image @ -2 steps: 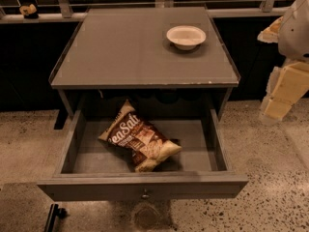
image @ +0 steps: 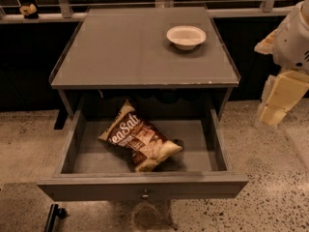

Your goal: Pick brown chip bag from top drawer and place on counter

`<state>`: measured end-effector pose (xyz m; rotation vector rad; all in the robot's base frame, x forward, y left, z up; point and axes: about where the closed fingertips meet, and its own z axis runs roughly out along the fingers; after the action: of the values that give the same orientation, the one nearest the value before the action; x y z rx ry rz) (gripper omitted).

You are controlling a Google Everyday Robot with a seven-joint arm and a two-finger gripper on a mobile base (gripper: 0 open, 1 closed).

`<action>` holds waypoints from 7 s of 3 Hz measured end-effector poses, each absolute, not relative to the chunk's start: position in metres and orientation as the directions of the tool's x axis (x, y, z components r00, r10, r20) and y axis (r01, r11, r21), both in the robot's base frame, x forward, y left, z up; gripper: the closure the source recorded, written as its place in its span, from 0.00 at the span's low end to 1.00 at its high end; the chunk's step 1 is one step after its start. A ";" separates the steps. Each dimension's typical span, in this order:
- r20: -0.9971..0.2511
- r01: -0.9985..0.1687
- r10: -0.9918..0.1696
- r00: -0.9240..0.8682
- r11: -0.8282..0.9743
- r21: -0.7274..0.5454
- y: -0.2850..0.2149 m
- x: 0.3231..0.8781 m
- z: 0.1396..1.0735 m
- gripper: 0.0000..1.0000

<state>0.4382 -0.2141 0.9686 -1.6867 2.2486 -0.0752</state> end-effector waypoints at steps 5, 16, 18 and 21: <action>-0.286 -0.907 -0.931 -0.228 0.310 -0.284 -0.156 0.504 0.861 0.00; -0.245 -0.957 -0.969 -0.018 0.088 -0.278 0.017 0.546 0.727 0.00; -0.265 -0.951 -0.959 -0.097 0.168 -0.260 -0.005 0.552 0.653 0.00; -0.293 -0.937 -0.947 -0.133 0.217 -0.275 -0.007 0.550 0.629 0.18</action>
Offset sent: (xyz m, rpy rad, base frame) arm 0.0411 0.0367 -0.0907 0.0021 0.0386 0.0102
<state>0.5496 -0.0075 0.6287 -1.7440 2.0982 -0.0350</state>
